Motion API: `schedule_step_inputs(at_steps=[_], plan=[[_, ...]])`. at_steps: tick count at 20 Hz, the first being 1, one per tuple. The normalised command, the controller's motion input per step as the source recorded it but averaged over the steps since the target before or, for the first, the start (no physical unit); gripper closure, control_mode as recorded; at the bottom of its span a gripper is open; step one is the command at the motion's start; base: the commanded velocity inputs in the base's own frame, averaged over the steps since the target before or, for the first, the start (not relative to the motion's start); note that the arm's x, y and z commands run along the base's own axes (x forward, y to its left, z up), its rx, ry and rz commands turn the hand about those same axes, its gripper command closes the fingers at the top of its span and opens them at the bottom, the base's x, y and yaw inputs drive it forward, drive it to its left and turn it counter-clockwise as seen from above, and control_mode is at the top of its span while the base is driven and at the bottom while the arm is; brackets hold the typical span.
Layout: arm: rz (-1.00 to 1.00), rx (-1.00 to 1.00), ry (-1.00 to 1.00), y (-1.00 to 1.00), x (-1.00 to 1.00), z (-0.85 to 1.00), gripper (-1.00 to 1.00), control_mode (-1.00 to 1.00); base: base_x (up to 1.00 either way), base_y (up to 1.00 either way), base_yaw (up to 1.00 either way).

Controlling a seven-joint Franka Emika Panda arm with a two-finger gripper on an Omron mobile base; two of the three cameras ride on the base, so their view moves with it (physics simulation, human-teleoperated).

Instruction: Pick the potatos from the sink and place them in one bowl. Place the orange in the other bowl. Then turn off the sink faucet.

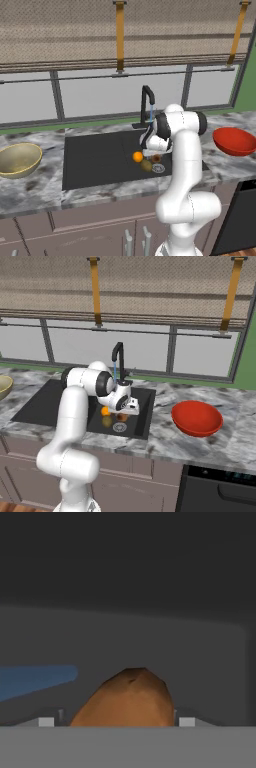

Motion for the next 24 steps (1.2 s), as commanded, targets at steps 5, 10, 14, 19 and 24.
schedule_step_inputs(at_steps=[5,10,14,19,24], plan=[[0.0,0.02,-0.01,-0.19,-0.05,0.21,1.0,-1.0,0.0,0.0,0.0],[0.0,0.04,-0.08,-0.22,-0.14,0.6,1.0,-1.0,0.0,0.0,0.0],[0.0,0.01,-0.14,-0.03,-0.26,0.66,1.0,-1.0,0.0,0.0,0.0],[0.0,0.0,-0.13,0.0,-0.36,0.71,1.0,-1.0,0.0,0.0,0.0],[0.0,0.0,-0.09,0.0,-0.36,0.78,1.0,-1.0,0.0,0.0,0.0]])
